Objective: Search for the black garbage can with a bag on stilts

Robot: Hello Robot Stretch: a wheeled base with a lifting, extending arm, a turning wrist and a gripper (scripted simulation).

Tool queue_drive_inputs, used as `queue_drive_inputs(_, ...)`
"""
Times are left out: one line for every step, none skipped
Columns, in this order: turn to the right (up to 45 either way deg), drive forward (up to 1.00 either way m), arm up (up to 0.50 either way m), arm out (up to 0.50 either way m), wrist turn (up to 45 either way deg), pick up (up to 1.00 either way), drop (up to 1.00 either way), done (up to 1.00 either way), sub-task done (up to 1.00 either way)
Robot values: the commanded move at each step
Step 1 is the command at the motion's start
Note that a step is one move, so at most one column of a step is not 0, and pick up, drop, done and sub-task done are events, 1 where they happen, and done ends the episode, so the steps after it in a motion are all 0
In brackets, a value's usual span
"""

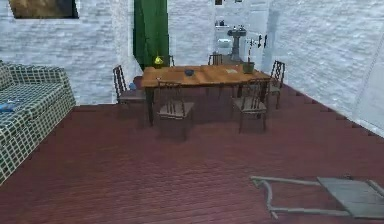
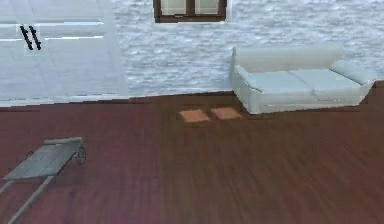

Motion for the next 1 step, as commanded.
queue_drive_inputs(0.0, 1.00, 0.00, 0.00, 0.0, 0.00, 0.00, 0.00, 0.00)
